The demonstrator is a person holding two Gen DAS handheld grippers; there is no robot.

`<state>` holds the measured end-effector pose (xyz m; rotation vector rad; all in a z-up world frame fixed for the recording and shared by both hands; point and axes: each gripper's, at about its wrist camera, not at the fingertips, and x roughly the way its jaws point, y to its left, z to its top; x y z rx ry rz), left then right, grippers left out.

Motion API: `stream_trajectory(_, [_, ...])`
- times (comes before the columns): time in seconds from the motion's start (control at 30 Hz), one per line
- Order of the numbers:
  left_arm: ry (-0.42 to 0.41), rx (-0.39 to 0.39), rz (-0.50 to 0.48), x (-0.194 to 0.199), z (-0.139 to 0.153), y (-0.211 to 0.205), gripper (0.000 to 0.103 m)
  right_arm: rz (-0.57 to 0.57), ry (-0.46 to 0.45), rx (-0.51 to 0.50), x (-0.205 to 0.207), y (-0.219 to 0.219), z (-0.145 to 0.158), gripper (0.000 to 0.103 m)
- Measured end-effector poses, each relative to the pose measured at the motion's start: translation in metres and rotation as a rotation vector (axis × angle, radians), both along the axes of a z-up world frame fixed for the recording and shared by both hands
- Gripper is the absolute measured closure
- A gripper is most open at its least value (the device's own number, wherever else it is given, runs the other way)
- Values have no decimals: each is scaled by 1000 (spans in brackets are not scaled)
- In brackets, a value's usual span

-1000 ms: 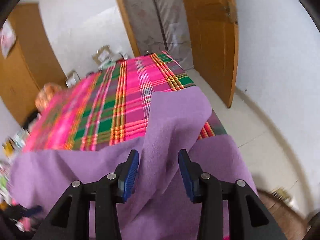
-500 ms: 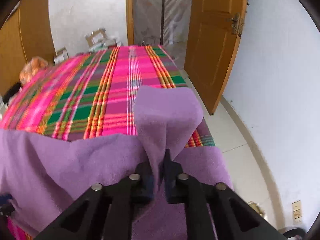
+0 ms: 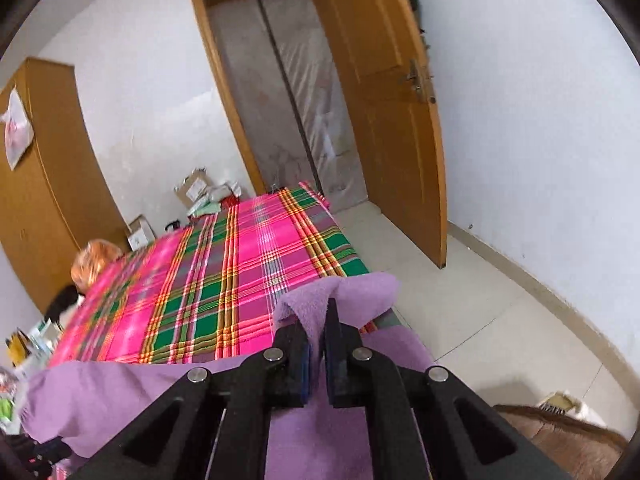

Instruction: Fold clothes

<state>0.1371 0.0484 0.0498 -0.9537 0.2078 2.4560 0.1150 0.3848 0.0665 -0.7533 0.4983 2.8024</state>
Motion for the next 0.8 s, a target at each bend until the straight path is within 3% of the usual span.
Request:
stream_trajectory(0.1, [-34, -37, -24, 2, -12, 4, 99, -34, -41, 9, 9, 3, -15, 97])
stream_trajectory(0.3, [-102, -80, -45, 1, -36, 8, 100, -83, -145, -120, 18, 25, -58, 96])
stream_trajectory(0.67, [-151, -60, -74, -1, -41, 6, 100, -107, -175, -55, 34, 31, -69, 83])
stream_trajectory(0.8, [-180, -47, -96, 1, -44, 6, 100, -123, -155, -148, 37, 44, -75, 77])
